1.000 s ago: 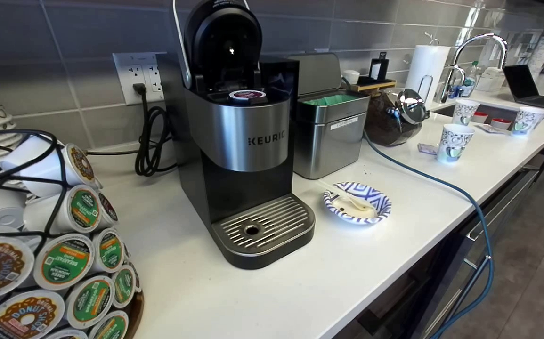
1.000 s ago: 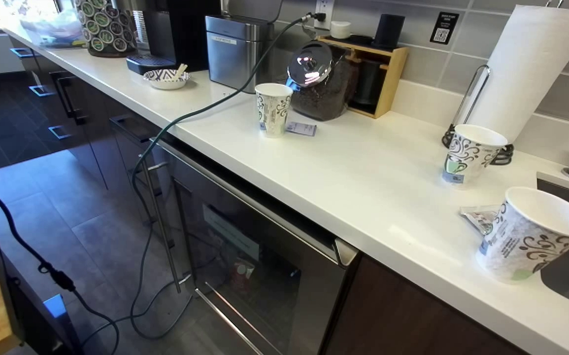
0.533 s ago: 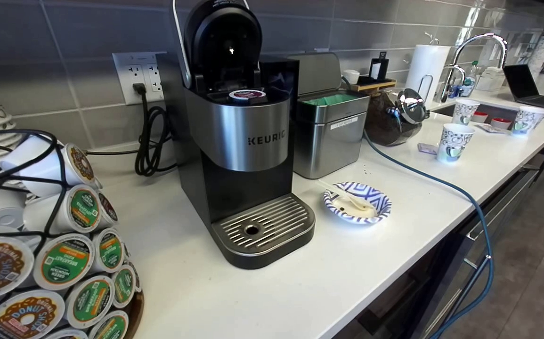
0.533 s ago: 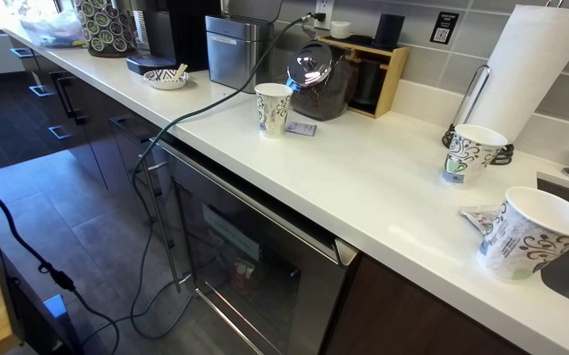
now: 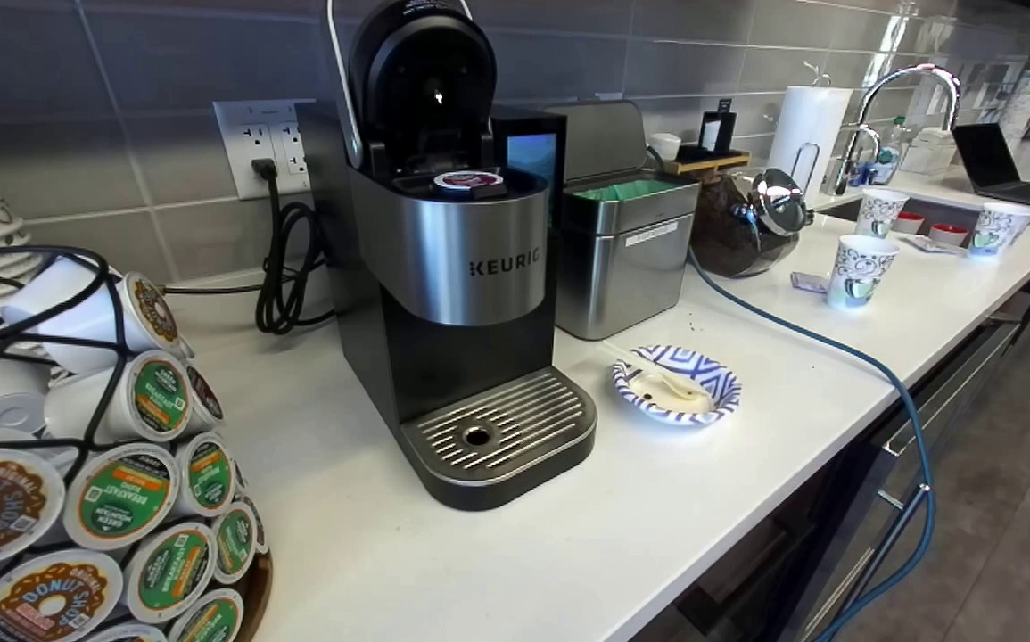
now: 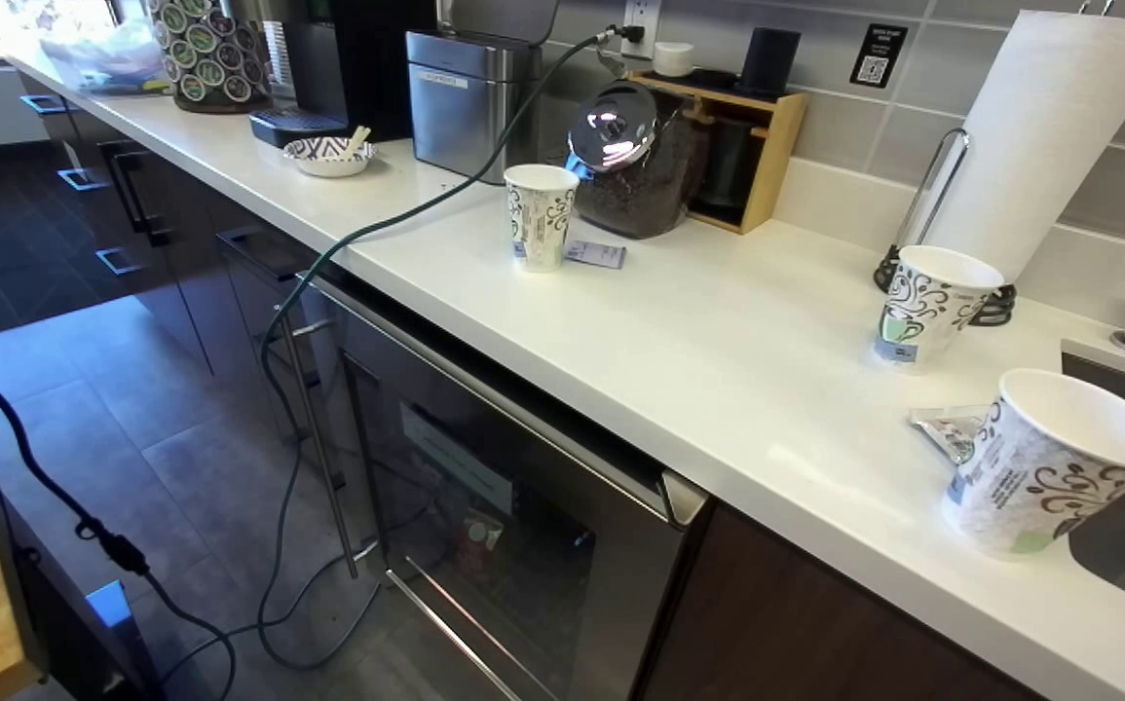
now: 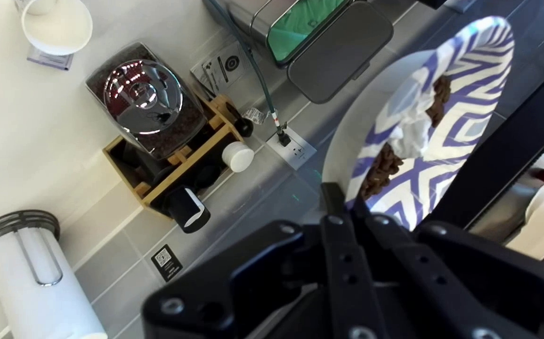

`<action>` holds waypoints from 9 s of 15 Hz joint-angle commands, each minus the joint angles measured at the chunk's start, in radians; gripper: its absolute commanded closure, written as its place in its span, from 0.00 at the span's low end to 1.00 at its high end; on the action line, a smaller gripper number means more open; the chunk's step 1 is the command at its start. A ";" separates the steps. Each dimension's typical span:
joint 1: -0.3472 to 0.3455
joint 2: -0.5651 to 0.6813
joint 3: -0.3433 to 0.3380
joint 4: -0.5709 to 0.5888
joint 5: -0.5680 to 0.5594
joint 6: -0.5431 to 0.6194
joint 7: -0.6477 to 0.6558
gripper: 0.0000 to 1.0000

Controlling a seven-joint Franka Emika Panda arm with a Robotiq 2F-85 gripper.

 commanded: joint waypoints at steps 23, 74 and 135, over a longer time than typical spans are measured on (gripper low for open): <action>-0.143 0.464 0.079 0.827 0.080 -0.178 0.607 0.99; -0.018 0.756 0.299 1.107 -0.627 0.141 1.291 0.99; 0.011 0.760 0.262 1.098 -0.708 0.184 1.260 0.35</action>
